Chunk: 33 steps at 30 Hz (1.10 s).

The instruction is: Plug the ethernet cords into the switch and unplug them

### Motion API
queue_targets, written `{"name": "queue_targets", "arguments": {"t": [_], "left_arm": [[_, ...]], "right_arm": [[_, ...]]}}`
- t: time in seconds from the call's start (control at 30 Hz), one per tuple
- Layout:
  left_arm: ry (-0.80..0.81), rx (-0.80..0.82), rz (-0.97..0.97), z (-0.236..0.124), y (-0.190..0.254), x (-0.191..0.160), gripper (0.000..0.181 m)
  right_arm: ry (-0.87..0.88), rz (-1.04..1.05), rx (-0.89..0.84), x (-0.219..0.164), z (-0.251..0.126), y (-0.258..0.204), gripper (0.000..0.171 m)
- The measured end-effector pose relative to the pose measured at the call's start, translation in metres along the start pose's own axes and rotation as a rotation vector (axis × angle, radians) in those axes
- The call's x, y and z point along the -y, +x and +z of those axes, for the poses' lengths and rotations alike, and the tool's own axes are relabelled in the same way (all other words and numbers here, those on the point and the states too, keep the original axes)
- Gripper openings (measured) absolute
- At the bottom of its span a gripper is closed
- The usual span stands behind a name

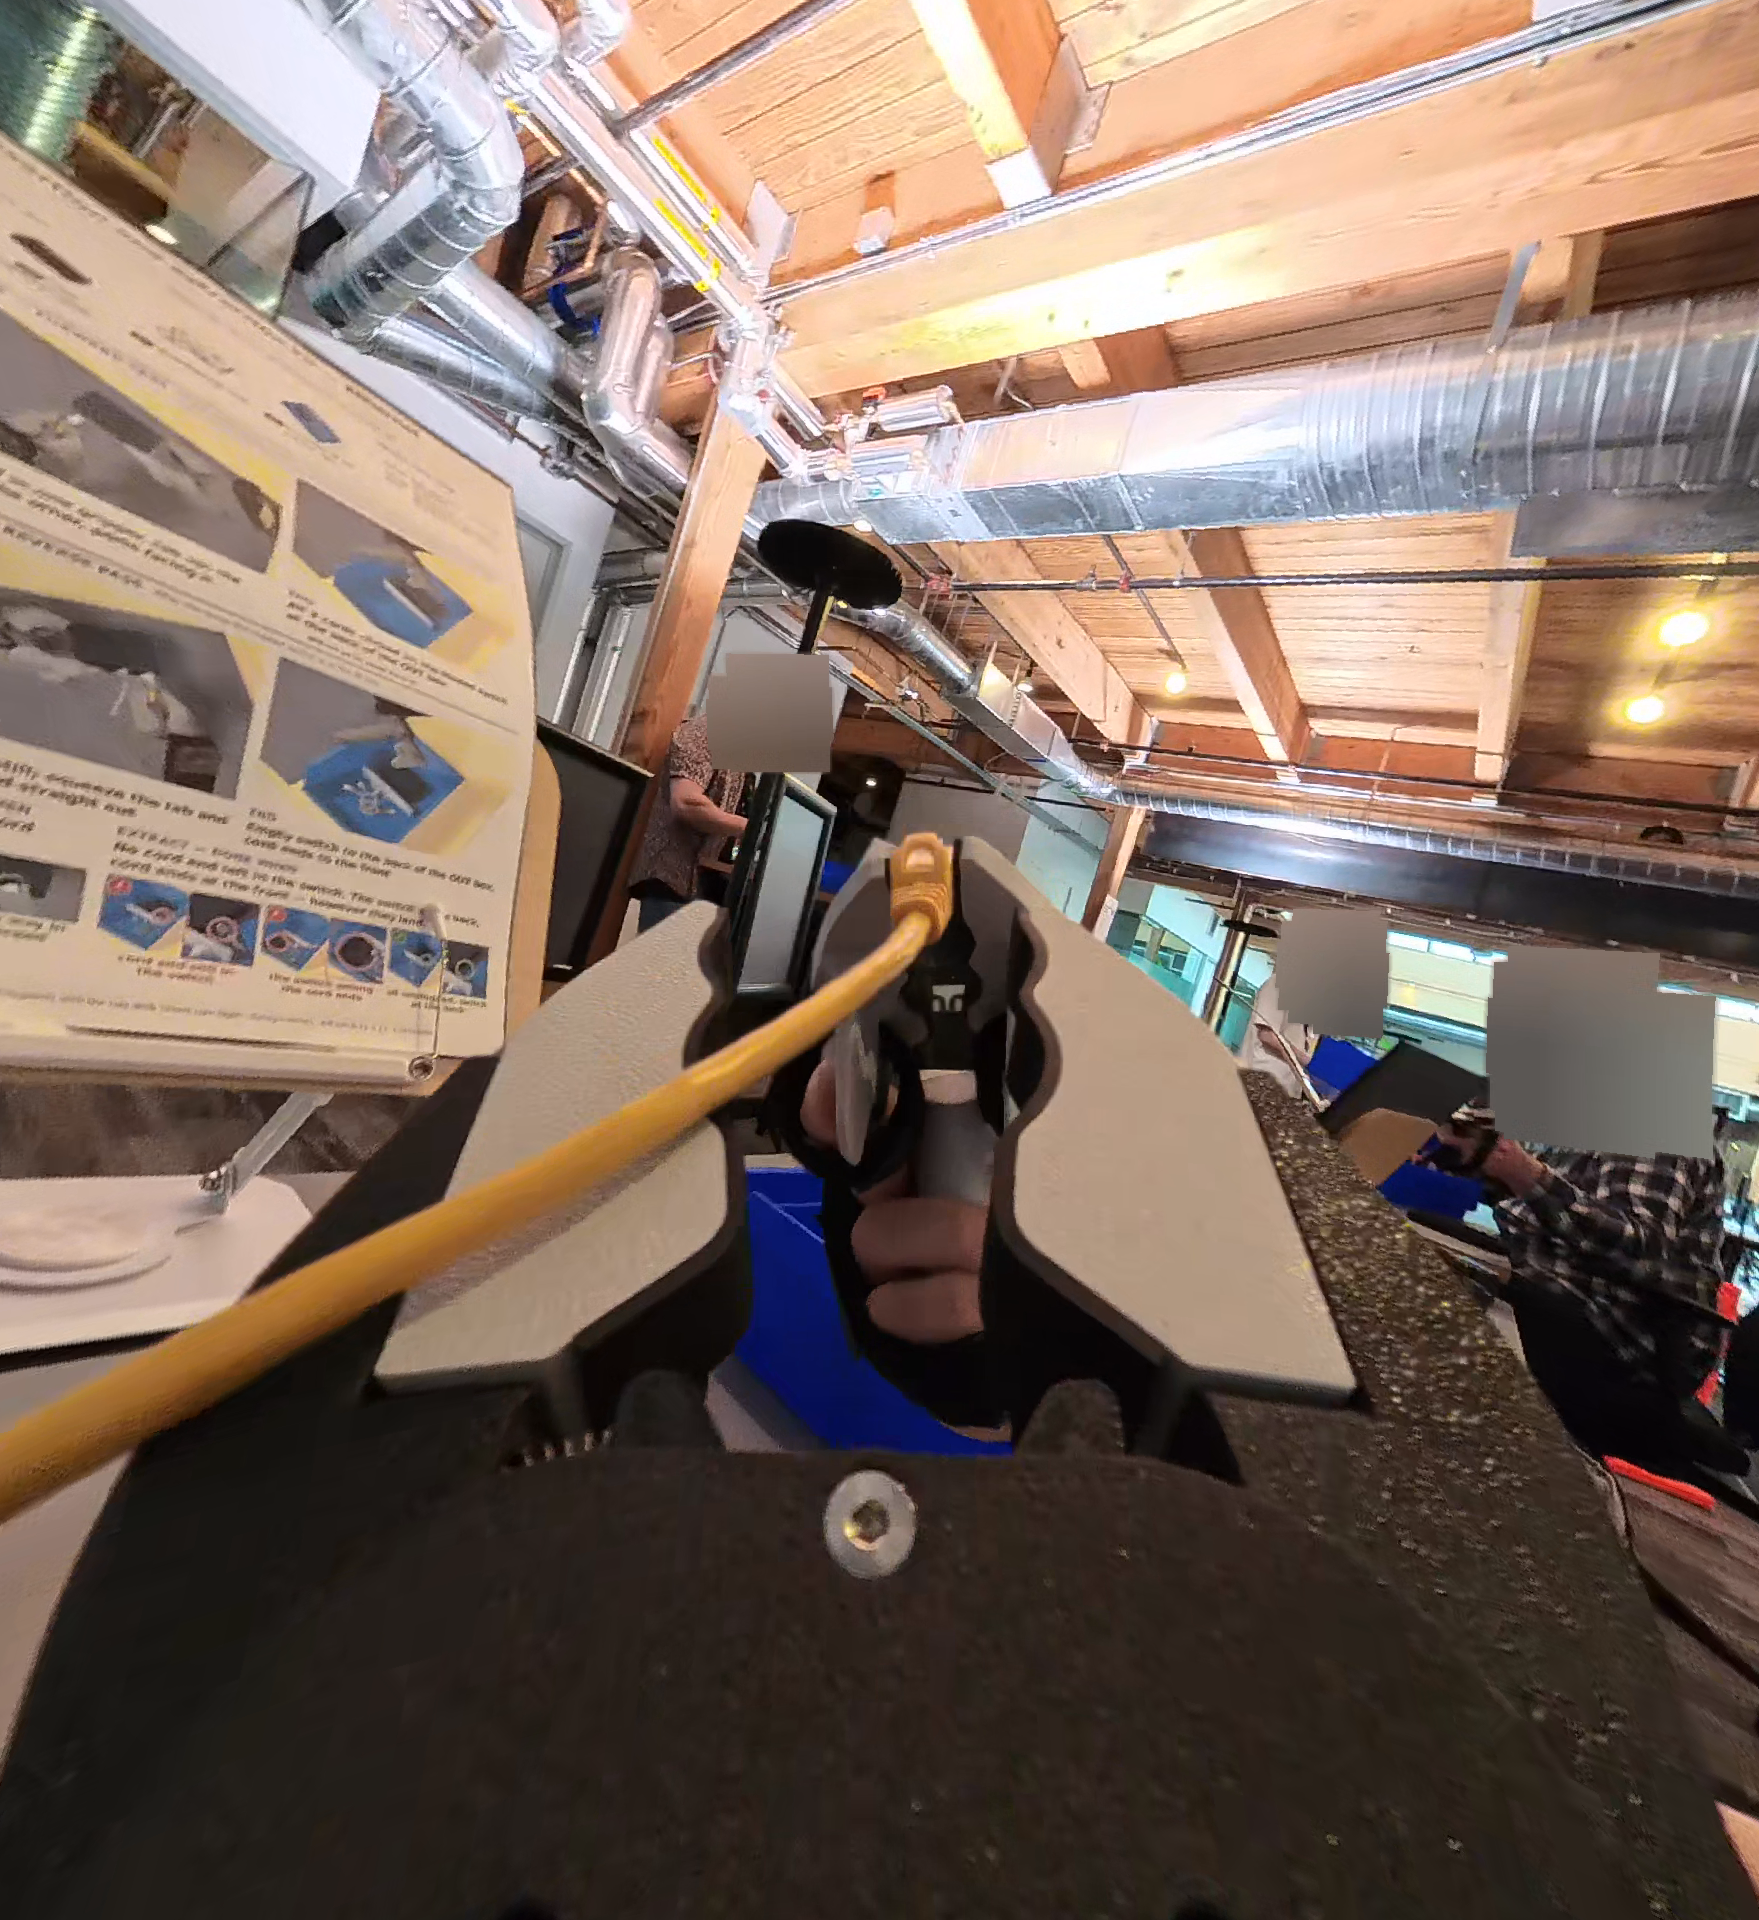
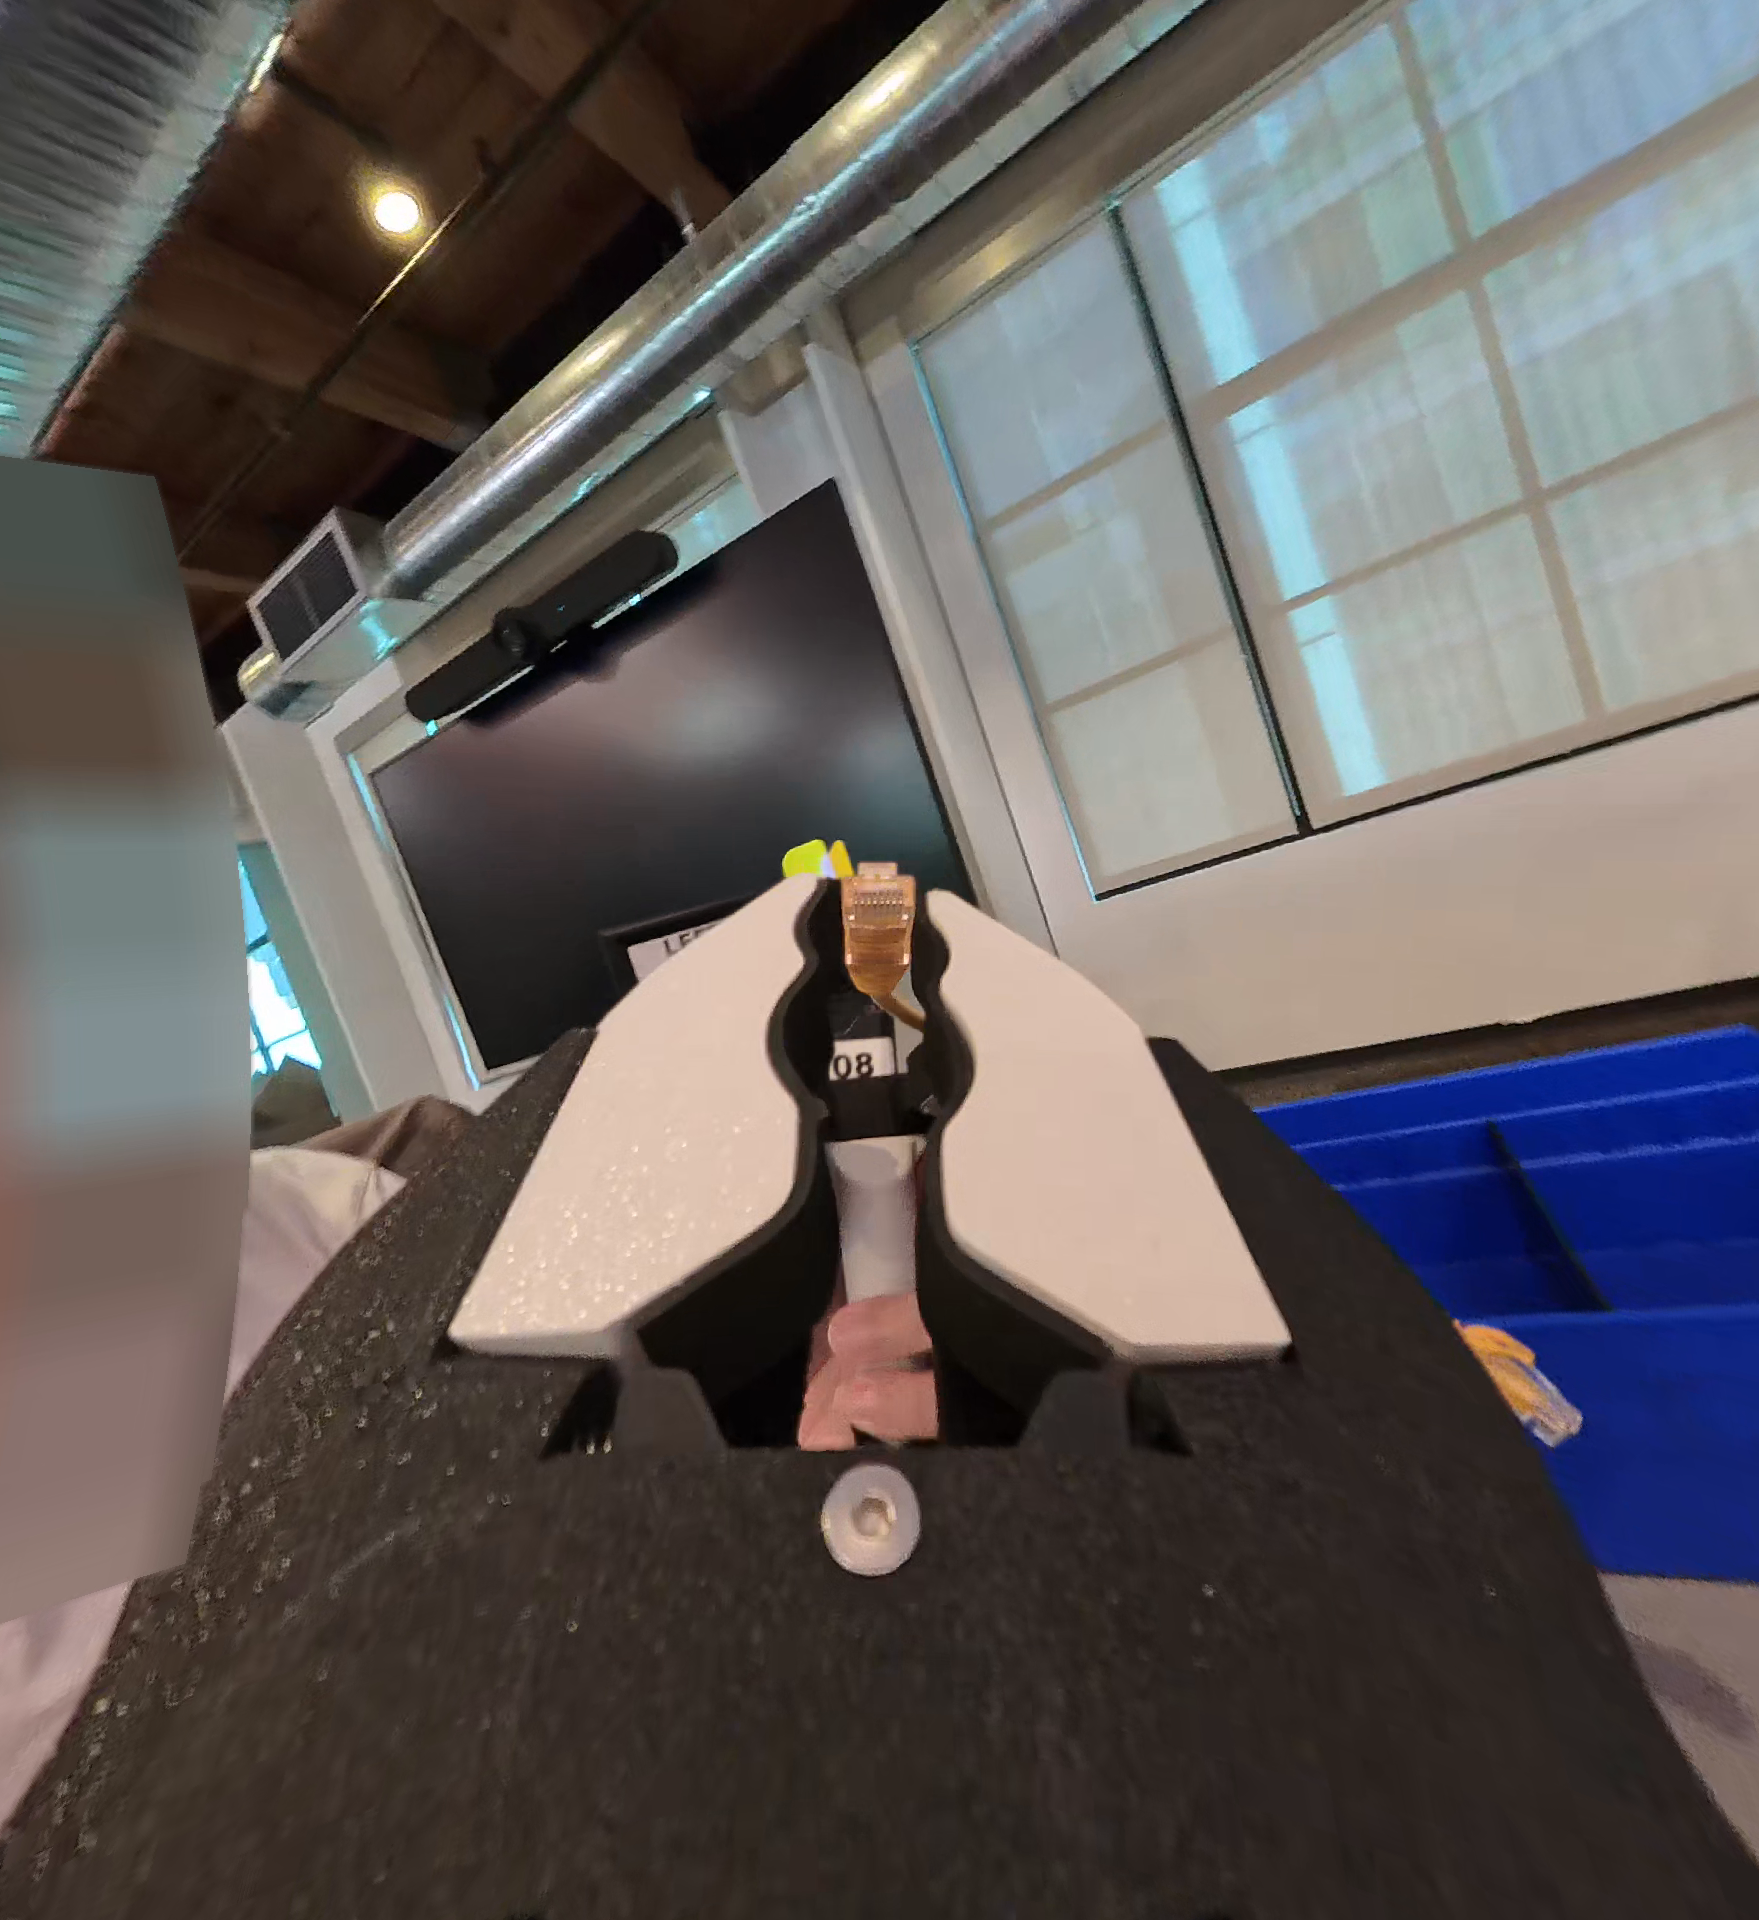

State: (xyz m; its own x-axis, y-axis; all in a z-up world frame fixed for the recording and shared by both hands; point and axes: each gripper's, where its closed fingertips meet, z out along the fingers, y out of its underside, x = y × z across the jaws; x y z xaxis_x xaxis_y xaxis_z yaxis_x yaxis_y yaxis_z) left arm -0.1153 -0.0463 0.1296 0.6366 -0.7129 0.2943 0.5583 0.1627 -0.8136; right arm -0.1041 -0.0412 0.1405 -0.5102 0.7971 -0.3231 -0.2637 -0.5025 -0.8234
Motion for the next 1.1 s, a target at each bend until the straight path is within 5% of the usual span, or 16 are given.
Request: {"name": "queue_targets", "arguments": {"t": [0.27, 0.47, 1.1], "left_arm": [[-0.069, -0.143, 0.140, 0.005, 0.023, -0.001, 0.045], [-0.096, -0.199, 0.280, 0.001, 0.041, 0.000, 0.016], [-0.132, -0.173, 0.320, -0.003, 0.045, -0.003, 0.011]], "right_arm": [[-0.079, -0.143, 0.140, -0.013, 0.003, -0.026, 0.011], [-0.082, -0.196, 0.188, -0.015, 0.003, -0.036, 0.011], [-0.064, -0.200, 0.219, -0.014, 0.001, -0.038, 0.011]]}}
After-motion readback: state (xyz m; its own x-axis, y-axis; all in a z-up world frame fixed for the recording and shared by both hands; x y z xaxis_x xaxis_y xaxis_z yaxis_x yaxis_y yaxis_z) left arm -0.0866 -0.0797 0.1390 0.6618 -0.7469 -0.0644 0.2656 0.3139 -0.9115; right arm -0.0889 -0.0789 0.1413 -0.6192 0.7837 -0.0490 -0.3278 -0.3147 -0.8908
